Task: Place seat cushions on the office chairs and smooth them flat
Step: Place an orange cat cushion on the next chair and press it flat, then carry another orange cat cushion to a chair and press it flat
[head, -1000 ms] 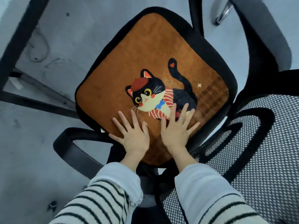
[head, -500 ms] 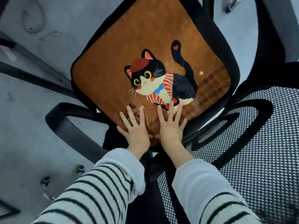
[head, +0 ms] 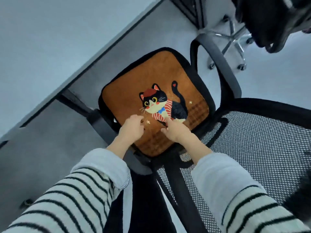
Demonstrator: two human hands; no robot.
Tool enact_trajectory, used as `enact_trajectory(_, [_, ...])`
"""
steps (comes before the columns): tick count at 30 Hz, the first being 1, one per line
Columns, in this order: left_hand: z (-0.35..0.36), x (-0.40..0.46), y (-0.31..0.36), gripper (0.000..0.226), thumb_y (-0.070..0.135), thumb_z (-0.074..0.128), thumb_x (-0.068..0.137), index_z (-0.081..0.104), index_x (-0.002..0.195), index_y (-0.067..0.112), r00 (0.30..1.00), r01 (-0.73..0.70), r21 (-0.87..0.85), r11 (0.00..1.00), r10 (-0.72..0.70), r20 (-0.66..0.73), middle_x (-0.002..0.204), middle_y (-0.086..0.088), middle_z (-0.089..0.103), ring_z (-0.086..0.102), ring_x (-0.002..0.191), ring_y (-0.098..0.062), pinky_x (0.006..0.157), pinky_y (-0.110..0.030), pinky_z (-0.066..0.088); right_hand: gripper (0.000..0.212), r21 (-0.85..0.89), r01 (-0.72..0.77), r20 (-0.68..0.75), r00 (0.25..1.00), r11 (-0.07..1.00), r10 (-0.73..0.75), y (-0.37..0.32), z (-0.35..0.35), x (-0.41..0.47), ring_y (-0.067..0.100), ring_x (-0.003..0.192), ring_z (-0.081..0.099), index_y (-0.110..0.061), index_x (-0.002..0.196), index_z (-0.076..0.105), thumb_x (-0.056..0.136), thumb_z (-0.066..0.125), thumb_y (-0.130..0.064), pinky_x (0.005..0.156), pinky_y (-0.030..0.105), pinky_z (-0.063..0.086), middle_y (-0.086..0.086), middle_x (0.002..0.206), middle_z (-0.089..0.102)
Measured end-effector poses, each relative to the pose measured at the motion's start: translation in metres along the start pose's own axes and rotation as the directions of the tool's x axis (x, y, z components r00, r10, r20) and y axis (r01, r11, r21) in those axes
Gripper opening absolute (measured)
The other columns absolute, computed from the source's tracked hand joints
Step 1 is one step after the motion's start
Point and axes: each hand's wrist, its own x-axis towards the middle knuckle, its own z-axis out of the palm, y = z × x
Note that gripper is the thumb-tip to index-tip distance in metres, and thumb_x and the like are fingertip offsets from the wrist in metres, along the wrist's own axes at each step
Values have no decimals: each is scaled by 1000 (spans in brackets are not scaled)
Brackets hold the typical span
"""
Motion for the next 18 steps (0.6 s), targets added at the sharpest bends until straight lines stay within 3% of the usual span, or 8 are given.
enact_trajectory(6, [-94, -81, 4, 37, 22, 42, 98, 49, 133, 19, 973, -139, -106, 985, 115, -202, 135, -8, 52, 49, 123, -25, 102, -37, 41, 49, 113, 159, -198, 971, 981, -134, -76, -64, -68, 28, 100, 62, -14, 143, 37, 99, 41, -34, 82, 36, 50, 12, 131, 58])
enact_trajectory(11, [-166, -160, -53, 33, 19, 39, 99, 55, 128, 18, 898, -167, -233, 958, 51, -437, 129, -2, 58, 54, 116, -18, 100, -29, 40, 35, 313, 340, -475, 864, 887, -164, -172, -87, -121, 25, 119, 55, -14, 128, 56, 98, 44, -28, 98, 33, 42, 8, 127, 61])
enact_trajectory(15, [-208, -214, -129, 29, 18, 43, 98, 61, 121, 17, 781, -174, -293, 940, -49, -623, 123, -3, 63, 59, 111, -20, 99, -31, 43, 34, 287, 487, -501, 810, 825, -304, -267, -75, -154, 23, 116, 56, -12, 127, 56, 99, 45, -27, 94, 29, 41, 8, 124, 62])
enact_trajectory(18, [-229, -257, -194, 29, 20, 42, 99, 60, 122, 18, 737, -152, -315, 937, -105, -667, 121, 1, 62, 59, 106, -18, 94, -27, 43, 34, 239, 541, -457, 796, 807, -397, -336, -47, -167, 24, 113, 58, -12, 128, 55, 99, 46, -28, 93, 31, 43, 10, 122, 63])
